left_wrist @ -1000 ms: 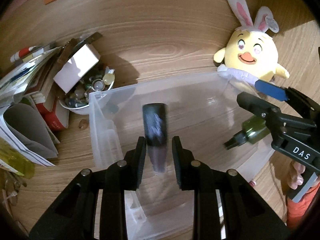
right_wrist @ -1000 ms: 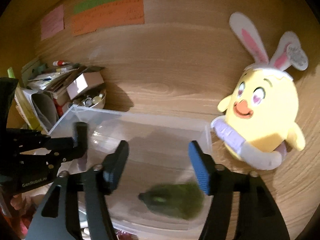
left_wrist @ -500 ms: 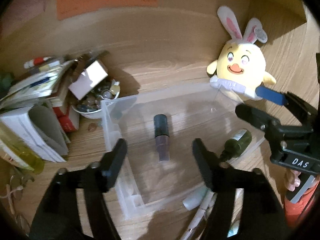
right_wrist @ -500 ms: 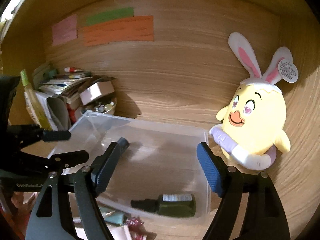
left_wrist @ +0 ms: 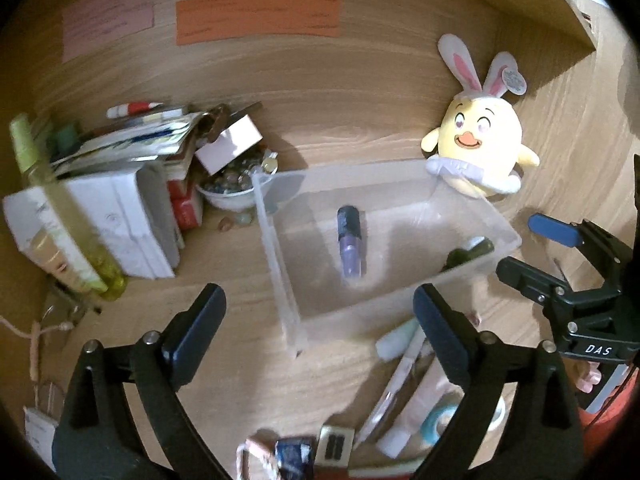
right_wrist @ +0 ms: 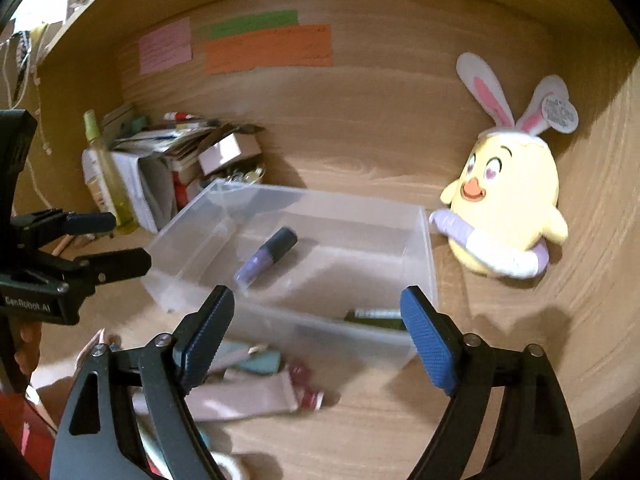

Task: Organize objects
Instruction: 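Open right tool dropping jar into bin while left tool releases spray bottle inside, then move left tool toward red pouch while right tool approaches white tape roll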

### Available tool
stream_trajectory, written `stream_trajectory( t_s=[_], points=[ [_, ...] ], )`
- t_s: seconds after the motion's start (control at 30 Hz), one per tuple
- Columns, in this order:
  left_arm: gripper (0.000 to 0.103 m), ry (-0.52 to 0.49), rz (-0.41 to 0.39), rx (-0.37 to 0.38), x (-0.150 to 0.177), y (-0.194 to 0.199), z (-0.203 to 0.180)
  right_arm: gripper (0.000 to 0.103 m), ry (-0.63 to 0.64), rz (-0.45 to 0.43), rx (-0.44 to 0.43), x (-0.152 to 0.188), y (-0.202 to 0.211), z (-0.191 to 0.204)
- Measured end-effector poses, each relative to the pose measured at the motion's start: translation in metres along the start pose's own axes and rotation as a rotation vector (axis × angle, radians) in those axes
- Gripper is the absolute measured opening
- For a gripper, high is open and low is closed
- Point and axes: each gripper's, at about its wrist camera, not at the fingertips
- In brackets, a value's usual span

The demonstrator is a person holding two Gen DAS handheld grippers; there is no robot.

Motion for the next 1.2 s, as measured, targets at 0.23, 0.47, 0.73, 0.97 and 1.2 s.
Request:
stream_trajectory(
  t_s=[0.23, 0.47, 0.73, 0.97, 1.2],
  points=[
    [0.096, 0.017, 0.02, -0.015, 0.034, 0.007, 0.004, 0.083, -0.007, 0.028, -0.03, 0.027, 0.005, 0.007],
    [0.096, 0.022, 0.048, -0.041, 0.07, 0.011, 0.002, 0.083, -0.028, 0.062, -0.057, 0.056, 0.009, 0.011],
    [0.096, -0.004, 0.083, -0.053, 0.11, 0.017, -0.004, 0.083, -0.04, 0.096, -0.062, 0.084, 0.012, 0.014],
    [0.096, -0.054, 0.143, -0.054, 0.144, 0.016, -0.004, 0.083, -0.052, 0.122, -0.062, 0.1, 0.011, 0.016],
    [0.096, -0.1, 0.196, -0.072, 0.164, 0.008, -0.003, 0.083, -0.066, 0.142, -0.067, 0.108, 0.01, 0.016]
  ],
)
Point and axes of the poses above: each gripper's, at about its wrist camera, not at the fingertips, and y roughly against the way its jaws point, z to its left, x to its underside, and after that the axes turned 15 degrees about z, right-handed
